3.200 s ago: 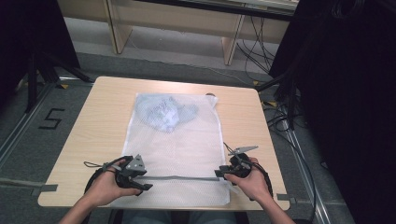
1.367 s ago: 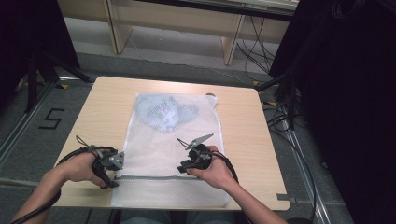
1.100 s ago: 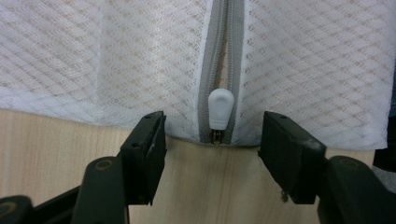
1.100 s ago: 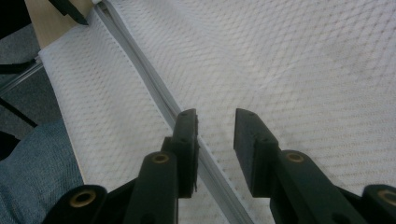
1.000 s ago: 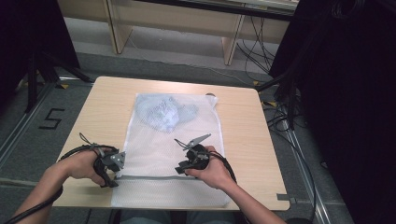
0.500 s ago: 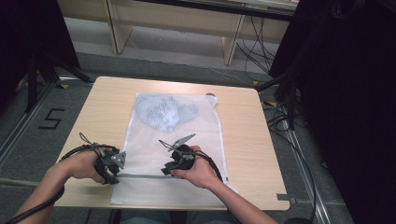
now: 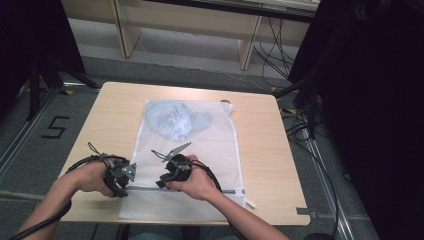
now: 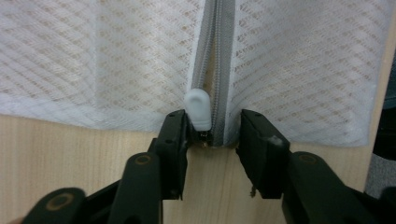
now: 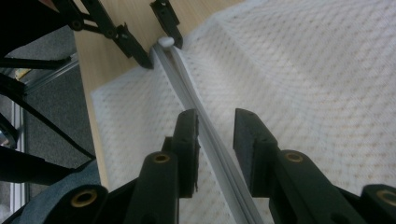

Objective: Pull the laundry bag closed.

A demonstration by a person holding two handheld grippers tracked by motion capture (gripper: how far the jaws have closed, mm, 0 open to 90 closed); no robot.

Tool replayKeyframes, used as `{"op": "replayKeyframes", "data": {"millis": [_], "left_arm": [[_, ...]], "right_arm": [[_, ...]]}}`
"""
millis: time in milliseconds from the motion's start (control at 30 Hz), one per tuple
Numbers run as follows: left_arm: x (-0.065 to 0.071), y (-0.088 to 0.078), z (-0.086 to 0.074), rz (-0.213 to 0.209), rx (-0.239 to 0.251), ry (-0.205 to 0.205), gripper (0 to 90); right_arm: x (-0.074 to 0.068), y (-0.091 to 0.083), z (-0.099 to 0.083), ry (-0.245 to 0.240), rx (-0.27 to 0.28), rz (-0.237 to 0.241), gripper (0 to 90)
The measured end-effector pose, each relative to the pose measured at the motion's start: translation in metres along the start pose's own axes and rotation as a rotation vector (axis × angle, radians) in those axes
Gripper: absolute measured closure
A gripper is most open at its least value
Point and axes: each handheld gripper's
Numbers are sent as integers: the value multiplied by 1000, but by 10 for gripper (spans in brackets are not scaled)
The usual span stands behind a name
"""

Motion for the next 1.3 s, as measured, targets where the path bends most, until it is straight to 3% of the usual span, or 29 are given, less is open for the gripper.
{"op": "replayKeyframes", "data": {"millis": [200, 267, 367, 767, 967, 1167, 1233, 1267, 1300], "left_arm": [[0, 2, 0, 7, 32, 16, 474], [0, 2, 1, 4, 37, 3, 442], [-3, 3, 4, -1, 19, 20, 415], [-6, 2, 9, -25, -42, 30, 430], [-7, 1, 6, -8, -16, 27, 503], [-5, 1, 8, -2, -26, 25, 495], [-5, 2, 8, -3, -28, 23, 476], [-4, 2, 7, -5, -24, 25, 457], [-4, 2, 7, -5, -24, 25, 446]], "right_arm": [[-1, -1, 4, -4, 2, 5, 710], [1, -1, 3, -2, 1, 0, 710], [1, -1, 3, 7, -2, 1, 711], [-4, 6, 7, 3, 1, 14, 710], [-8, 12, 9, 2, 15, 32, 710], [-11, 17, 8, 13, 7, 46, 710], [-9, 18, 9, -14, 20, 42, 709], [-12, 18, 9, 18, 11, 46, 709], [-12, 18, 9, 18, 11, 46, 709]]}}
Point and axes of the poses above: each handheld gripper's, and its own axes: y roughly forward along the jaws, z roughly out of its top, x roughly to its right, and after that the axes turned 13 degrees about -z, right-handed
